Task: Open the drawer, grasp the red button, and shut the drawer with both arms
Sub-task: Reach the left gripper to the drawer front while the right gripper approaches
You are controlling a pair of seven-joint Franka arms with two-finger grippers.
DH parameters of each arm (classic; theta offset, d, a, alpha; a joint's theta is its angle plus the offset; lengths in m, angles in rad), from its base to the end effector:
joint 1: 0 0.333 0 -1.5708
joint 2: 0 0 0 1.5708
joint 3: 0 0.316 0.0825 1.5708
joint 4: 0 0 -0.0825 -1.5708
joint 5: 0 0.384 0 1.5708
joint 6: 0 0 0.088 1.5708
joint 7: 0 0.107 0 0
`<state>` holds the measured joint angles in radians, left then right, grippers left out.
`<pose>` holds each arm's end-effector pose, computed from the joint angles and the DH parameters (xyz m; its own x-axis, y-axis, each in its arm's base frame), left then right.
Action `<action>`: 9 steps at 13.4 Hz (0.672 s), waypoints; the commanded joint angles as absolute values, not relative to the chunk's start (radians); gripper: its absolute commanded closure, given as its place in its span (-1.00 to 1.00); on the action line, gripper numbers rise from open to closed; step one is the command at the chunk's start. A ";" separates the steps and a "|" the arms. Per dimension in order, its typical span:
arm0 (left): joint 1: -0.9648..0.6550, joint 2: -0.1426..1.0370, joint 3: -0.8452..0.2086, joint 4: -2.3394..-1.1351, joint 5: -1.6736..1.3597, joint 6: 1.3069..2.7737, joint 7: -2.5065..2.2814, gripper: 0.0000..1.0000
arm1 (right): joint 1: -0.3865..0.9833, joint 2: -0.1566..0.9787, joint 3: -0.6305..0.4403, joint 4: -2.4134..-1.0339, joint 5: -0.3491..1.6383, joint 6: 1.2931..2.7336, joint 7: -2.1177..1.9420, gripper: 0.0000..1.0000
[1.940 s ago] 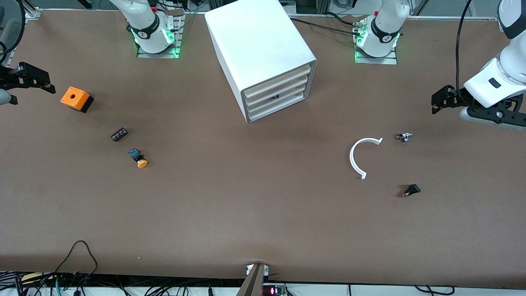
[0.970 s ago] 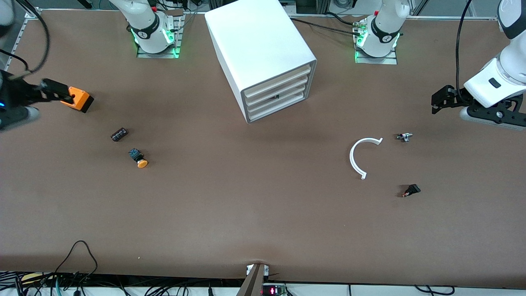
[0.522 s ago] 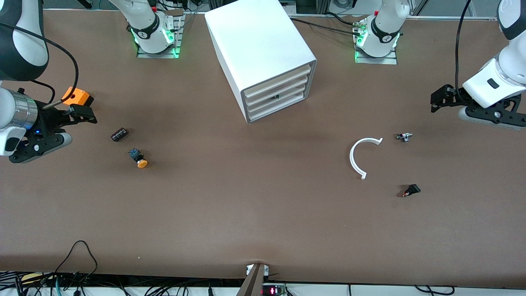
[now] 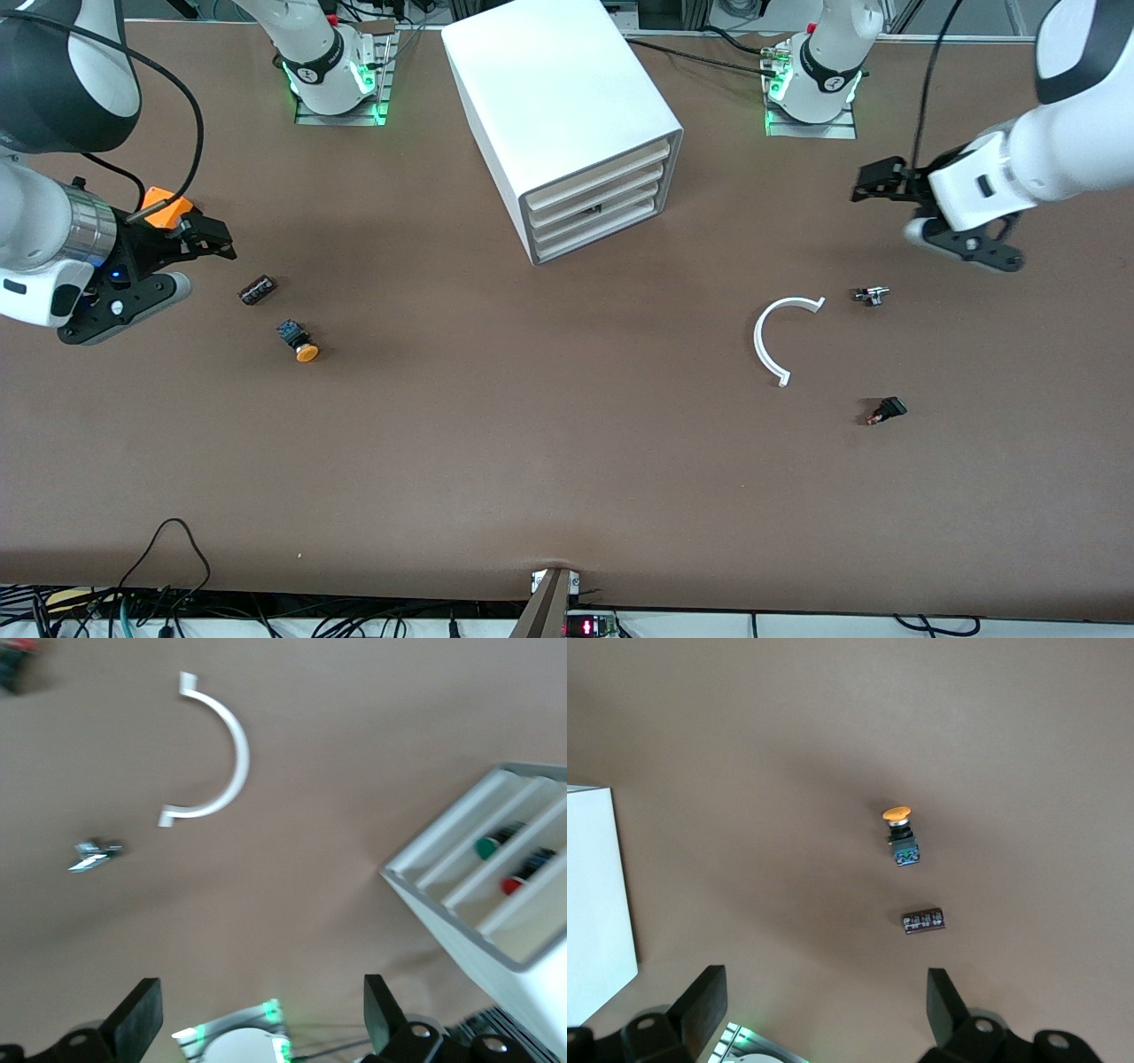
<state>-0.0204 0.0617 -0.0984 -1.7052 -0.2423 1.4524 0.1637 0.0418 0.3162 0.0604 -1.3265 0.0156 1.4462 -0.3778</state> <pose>0.5387 -0.0912 0.5241 0.9177 -0.2985 -0.2621 -0.2209 -0.9319 0.2878 0.6280 0.0604 0.5406 0.8706 0.4624 -0.1682 0.4508 -0.8866 -0.1037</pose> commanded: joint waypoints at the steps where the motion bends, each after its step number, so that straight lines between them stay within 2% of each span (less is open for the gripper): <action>1: -0.021 0.142 -0.146 -1.693 -0.378 1.430 0.233 -0.99 | 0.034 0.313 0.060 -1.324 0.006 1.465 -0.397 -1.00; 3: -0.021 0.216 -0.149 -1.703 -0.499 1.433 0.331 -0.99 | 0.035 0.311 0.058 -1.324 0.009 1.468 -0.397 -1.00; 6: -0.018 0.369 -0.149 -1.703 -0.726 1.446 0.565 -0.99 | 0.047 0.322 0.066 -1.325 0.014 1.549 -0.441 -1.00; 9: -0.023 0.419 -0.149 -1.773 -0.843 1.502 0.710 -0.95 | 0.100 0.336 0.066 -1.325 0.015 1.600 -0.471 -1.00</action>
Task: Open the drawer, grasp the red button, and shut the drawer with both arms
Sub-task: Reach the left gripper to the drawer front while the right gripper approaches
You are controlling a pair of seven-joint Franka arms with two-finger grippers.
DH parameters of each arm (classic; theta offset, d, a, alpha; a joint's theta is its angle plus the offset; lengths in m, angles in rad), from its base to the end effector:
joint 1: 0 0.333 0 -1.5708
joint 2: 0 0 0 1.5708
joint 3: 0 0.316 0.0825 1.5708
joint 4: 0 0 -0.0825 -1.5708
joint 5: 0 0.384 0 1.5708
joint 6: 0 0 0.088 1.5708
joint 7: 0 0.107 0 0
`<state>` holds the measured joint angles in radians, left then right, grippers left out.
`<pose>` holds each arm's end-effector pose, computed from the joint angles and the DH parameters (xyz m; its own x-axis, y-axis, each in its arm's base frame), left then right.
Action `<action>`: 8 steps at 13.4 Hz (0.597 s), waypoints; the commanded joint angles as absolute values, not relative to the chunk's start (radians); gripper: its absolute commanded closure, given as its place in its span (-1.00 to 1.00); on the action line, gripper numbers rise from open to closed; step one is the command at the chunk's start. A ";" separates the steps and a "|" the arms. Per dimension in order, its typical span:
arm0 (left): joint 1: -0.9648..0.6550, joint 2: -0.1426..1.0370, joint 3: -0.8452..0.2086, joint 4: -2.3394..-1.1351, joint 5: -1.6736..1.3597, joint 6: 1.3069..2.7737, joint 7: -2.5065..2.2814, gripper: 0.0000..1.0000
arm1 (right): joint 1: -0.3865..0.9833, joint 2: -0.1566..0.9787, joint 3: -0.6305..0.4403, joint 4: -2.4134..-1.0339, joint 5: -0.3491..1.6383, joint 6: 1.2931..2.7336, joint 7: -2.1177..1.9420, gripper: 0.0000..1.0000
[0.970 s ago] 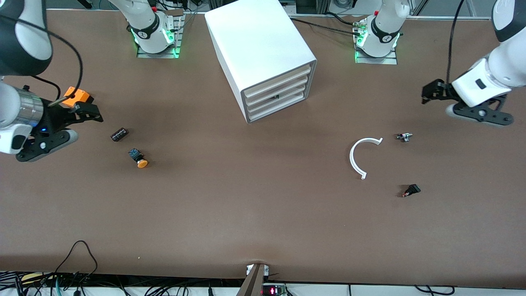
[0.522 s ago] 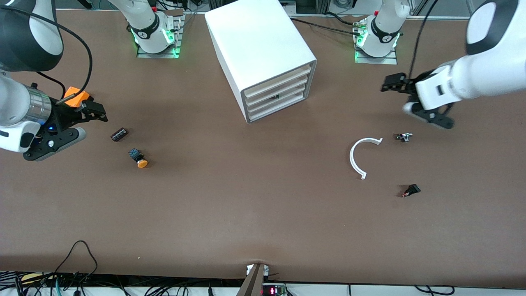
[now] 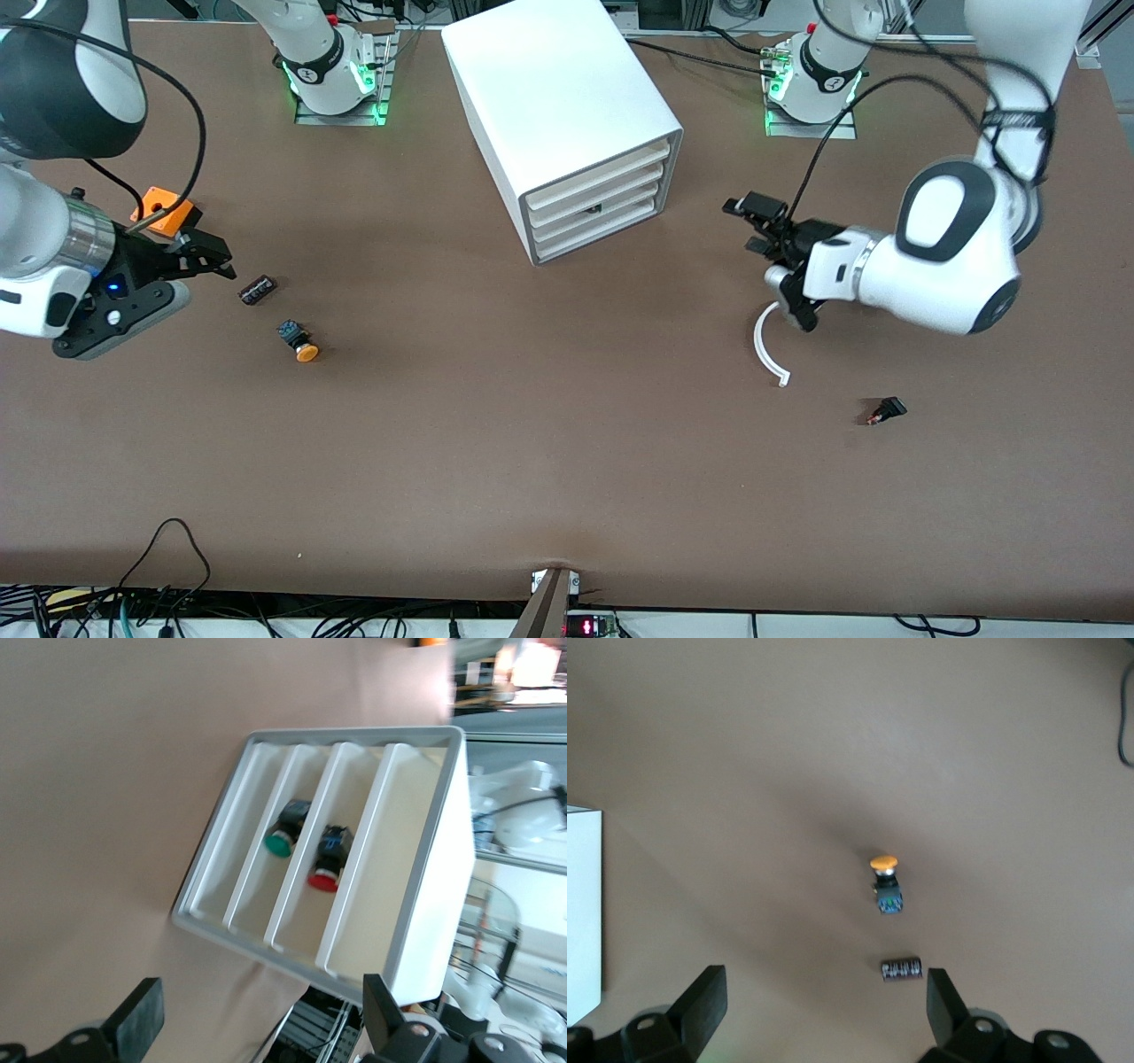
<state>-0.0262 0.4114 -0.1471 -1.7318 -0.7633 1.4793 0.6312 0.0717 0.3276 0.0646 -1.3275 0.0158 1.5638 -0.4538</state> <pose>0.5698 -0.1723 0.3462 0.7794 -0.6175 -0.1057 -0.2514 -0.4628 0.8501 0.6418 0.0831 0.5414 0.8295 0.5547 -0.0653 0.5504 -0.8317 -0.0725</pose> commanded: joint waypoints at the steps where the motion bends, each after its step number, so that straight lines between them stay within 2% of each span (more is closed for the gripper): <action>1: -0.025 0.422 -0.150 -1.816 -0.894 1.526 0.727 -0.95 | 0.122 0.339 0.066 -1.325 0.011 1.641 -0.463 -1.00; 4: -0.032 0.445 -0.176 -1.884 -0.959 1.543 0.833 -0.79 | 0.175 0.380 0.067 -1.325 0.020 1.719 -0.475 -1.00; 5: -0.032 0.455 -0.178 -1.894 -0.965 1.546 0.859 -0.67 | 0.186 0.393 0.081 -1.325 0.050 1.736 -0.477 -1.00; 6: -0.032 0.486 -0.187 -1.896 -0.980 1.546 0.918 -0.47 | 0.193 0.396 0.092 -1.325 0.087 1.736 -0.469 -1.00; 7: -0.032 0.515 -0.207 -1.911 -1.020 1.549 0.974 -0.38 | 0.222 0.403 0.095 -1.325 0.100 1.736 -0.463 -1.00; 8: -0.032 0.540 -0.212 -1.945 -1.076 1.563 1.017 -0.38 | 0.251 0.414 0.095 -1.325 0.098 1.738 -0.460 -1.00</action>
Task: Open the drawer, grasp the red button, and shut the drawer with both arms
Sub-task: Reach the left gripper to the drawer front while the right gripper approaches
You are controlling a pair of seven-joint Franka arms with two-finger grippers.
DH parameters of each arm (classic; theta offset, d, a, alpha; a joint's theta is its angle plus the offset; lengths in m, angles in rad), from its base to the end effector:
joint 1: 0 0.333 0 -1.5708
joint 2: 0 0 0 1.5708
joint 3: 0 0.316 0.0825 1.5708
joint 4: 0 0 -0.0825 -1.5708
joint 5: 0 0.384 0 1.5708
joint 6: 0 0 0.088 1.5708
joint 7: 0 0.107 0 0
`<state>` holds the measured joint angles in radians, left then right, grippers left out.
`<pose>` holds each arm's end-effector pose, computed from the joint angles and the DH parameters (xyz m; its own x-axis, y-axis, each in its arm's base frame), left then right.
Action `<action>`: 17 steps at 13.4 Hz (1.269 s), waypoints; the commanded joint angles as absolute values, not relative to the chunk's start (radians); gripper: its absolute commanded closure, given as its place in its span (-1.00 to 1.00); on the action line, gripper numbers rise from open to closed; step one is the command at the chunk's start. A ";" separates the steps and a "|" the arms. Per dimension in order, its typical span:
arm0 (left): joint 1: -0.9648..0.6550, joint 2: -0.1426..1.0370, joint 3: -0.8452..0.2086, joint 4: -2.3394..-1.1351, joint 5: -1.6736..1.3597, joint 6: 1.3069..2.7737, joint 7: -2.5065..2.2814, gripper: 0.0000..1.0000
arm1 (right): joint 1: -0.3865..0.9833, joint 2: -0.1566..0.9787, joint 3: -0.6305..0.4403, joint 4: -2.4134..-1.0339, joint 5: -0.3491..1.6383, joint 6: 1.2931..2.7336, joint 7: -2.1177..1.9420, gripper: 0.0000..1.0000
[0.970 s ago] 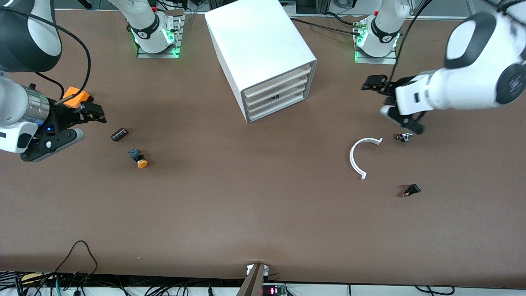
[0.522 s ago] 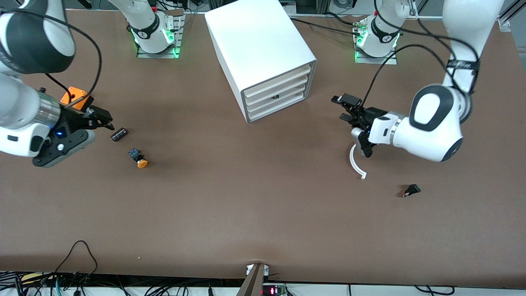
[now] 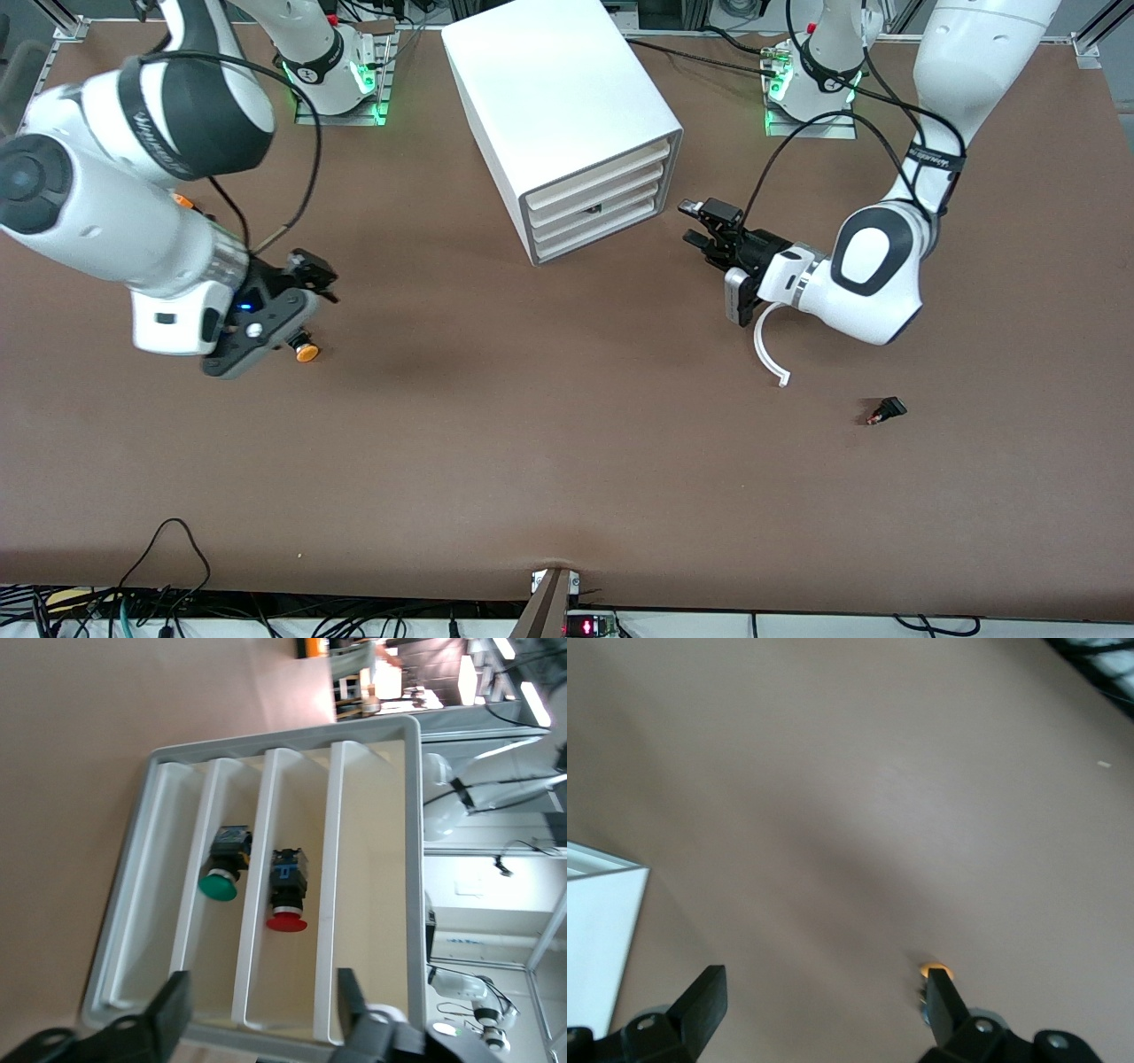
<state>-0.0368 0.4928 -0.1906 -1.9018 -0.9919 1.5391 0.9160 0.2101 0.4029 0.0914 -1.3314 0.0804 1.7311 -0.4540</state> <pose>0.5258 -0.2106 0.2566 0.7830 -0.6205 0.0444 -0.2045 -0.1893 0.9604 0.6500 0.1982 0.5044 0.7424 0.6682 0.0480 0.6690 -0.7359 -0.1044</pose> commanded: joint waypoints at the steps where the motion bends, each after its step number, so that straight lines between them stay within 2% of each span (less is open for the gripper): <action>1: -0.040 0.560 -0.215 -1.974 -1.128 1.574 1.075 -0.38 | 0.282 0.423 0.095 -1.325 0.094 1.741 -0.463 -1.00; 7: -0.087 0.595 -0.215 -2.098 -1.235 1.575 1.210 -0.25 | 0.350 0.442 0.097 -1.325 0.100 1.913 -0.468 -1.00; 12: -0.129 0.594 -0.215 -2.143 -1.272 1.583 1.212 -0.13 | 0.357 0.440 0.097 -1.325 0.098 1.916 -0.466 -1.00; 13: -0.136 0.592 -0.215 -2.155 -1.273 1.586 1.210 -0.04 | 0.357 0.440 0.097 -1.325 0.098 1.916 -0.468 -1.00; 14: -0.143 0.591 -0.216 -2.160 -1.279 1.588 1.212 0.08 | 0.357 0.440 0.095 -1.325 0.089 1.917 -0.463 -1.00; 15: -0.144 0.592 -0.216 -2.163 -1.279 1.591 1.210 0.32 | 0.357 0.440 0.095 -1.325 0.090 1.917 -0.463 -1.00; 17: -0.143 0.592 -0.216 -2.161 -1.278 1.601 1.209 1.00 | 0.348 0.446 0.094 -1.325 0.083 1.917 -0.471 -1.00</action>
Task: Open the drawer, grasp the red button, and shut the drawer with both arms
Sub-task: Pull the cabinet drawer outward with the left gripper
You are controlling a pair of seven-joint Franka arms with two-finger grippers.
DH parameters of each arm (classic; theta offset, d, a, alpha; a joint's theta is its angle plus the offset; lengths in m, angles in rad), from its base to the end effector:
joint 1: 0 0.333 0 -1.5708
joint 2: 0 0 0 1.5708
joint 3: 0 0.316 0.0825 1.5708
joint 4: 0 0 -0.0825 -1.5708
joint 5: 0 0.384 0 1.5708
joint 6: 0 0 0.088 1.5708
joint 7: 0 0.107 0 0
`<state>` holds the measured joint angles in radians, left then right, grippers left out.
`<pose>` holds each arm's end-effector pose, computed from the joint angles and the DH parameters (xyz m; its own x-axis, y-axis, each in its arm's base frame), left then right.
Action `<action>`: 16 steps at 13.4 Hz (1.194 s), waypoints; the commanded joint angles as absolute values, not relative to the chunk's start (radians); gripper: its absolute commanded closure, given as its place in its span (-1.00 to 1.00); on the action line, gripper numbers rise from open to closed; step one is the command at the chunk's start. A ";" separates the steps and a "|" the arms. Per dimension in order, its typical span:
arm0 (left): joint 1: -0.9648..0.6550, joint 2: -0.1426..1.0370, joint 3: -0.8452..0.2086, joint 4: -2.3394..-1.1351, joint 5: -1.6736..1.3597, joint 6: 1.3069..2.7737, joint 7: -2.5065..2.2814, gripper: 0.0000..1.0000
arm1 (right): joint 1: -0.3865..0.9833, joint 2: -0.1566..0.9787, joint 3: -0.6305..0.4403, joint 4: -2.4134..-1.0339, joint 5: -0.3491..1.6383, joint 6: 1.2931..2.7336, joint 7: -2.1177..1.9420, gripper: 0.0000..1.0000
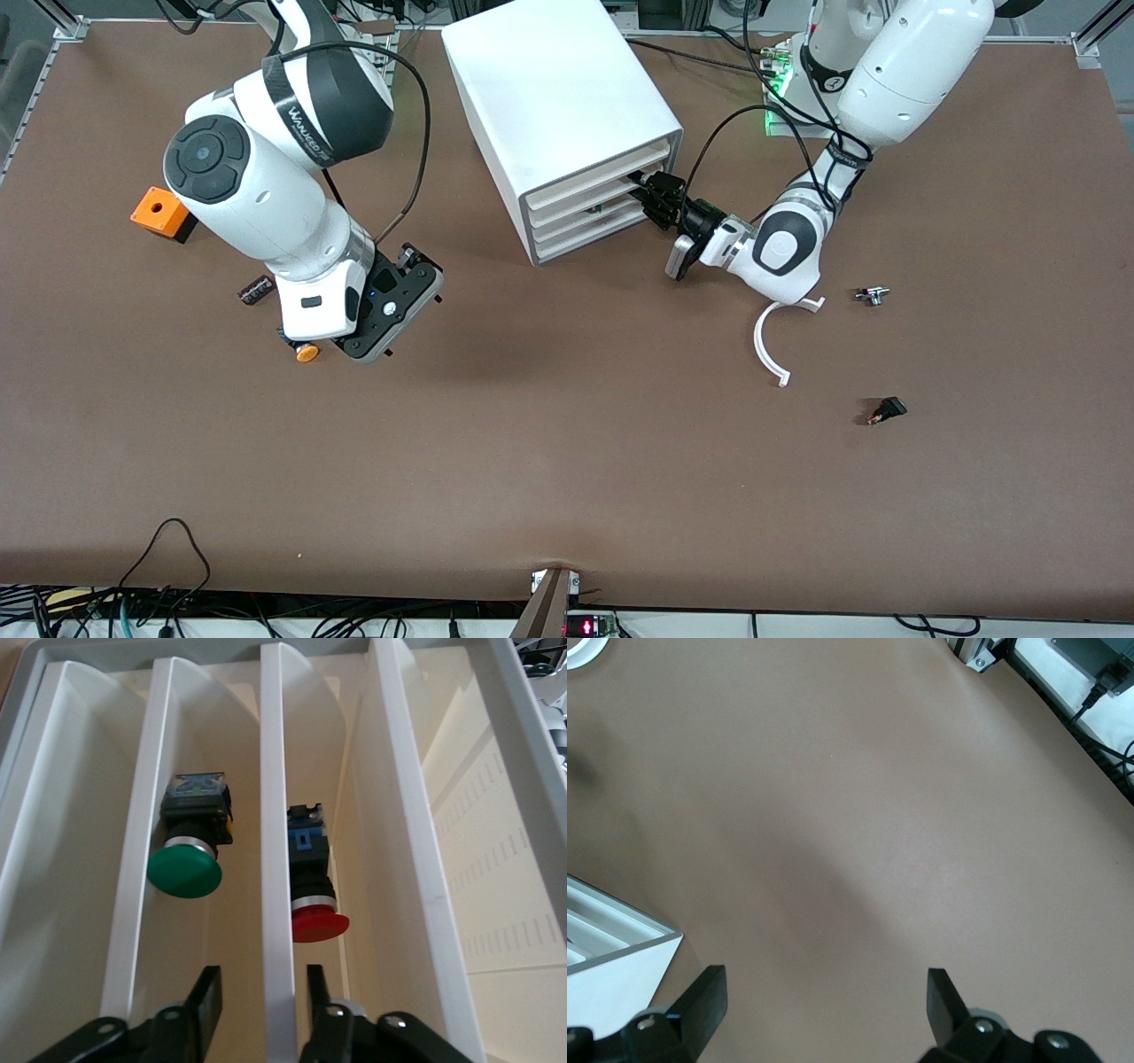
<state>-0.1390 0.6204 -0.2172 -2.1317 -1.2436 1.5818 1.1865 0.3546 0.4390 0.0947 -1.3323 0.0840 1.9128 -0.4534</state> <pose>0.4149 -0.2678 0.1423 0.8173 -0.5751 0.0346 -0.0374 0.0070 0.9993 0.6368 0.2994 0.4964 0.6389 0.7480 0.1797 0.7652 -0.6420 -0.0484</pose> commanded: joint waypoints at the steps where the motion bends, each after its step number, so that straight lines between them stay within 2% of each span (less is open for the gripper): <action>1: -0.143 0.592 -0.216 -2.155 -1.278 1.603 1.204 1.00 | 0.354 0.454 0.092 -1.325 0.072 1.917 -0.475 -1.00; 4: -0.130 0.591 -0.207 -2.125 -1.270 1.601 1.189 1.00 | 0.367 0.456 0.094 -1.325 -0.032 1.913 -0.469 -1.00; 9: -0.123 0.592 -0.155 -2.048 -1.238 1.603 1.114 1.00 | 0.367 0.456 0.098 -1.324 -0.023 1.920 -0.479 -1.00; 11: -0.109 0.592 -0.137 -1.987 -1.178 1.603 1.069 1.00 | 0.382 0.457 0.136 -1.324 -0.012 1.968 -0.520 -1.00; 14: -0.069 0.600 -0.137 -1.912 -1.126 1.601 1.028 1.00 | 0.437 0.463 0.161 -1.324 -0.017 2.003 -0.572 -1.00; 16: -0.061 0.603 -0.135 -1.905 -1.121 1.601 1.009 1.00 | 0.507 0.471 0.161 -1.324 -0.024 2.028 -0.607 -1.00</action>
